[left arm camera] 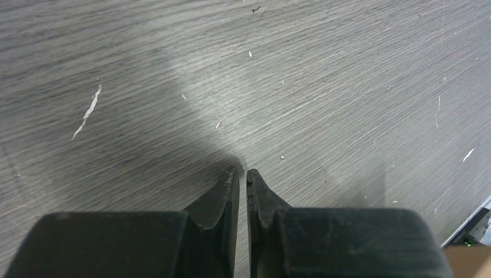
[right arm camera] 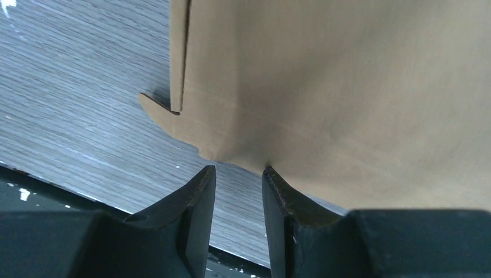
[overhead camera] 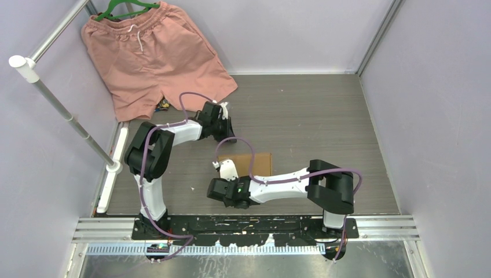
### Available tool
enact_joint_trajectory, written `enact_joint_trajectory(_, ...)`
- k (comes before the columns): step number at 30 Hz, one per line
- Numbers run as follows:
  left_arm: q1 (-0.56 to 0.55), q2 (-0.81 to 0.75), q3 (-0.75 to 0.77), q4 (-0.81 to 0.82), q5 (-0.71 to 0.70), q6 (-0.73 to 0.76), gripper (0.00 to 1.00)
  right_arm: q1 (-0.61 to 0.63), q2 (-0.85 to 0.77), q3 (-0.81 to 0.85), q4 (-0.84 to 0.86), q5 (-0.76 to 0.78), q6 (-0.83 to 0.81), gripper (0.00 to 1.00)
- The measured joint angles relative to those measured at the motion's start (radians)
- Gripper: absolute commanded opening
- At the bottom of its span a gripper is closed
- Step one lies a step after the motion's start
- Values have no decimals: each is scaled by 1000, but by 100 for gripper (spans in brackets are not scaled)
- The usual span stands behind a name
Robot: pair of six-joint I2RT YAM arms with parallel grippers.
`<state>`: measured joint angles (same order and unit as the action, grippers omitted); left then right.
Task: Fold the paper box
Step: Close the paper box at the center of the board.
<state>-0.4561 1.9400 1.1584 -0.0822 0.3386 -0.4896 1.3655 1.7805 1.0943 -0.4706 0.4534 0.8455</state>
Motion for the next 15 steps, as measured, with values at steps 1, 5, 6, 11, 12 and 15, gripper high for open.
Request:
enact_joint_trajectory(1,0,2,3,-2,0,0,11,-2,0,-6,2,0,0,42)
enact_joint_trajectory(5,0,2,20,-24,0,2,11,-10,-5,-28,2,1,-1,42)
enact_joint_trajectory(6,0,1,26,-32,-1,3,11,-13,-13,-35,1,1,-1,42)
enact_joint_trajectory(11,5,-11,74,-92,-6,5,11,-24,-100,-55,-15,7,-5,43)
enact_joint_trajectory(12,7,-18,85,-103,-9,7,11,-27,-119,-56,-17,9,-6,43)
enact_joint_trajectory(15,19,-33,134,-146,-15,17,11,-37,-189,-61,-21,17,-13,43)
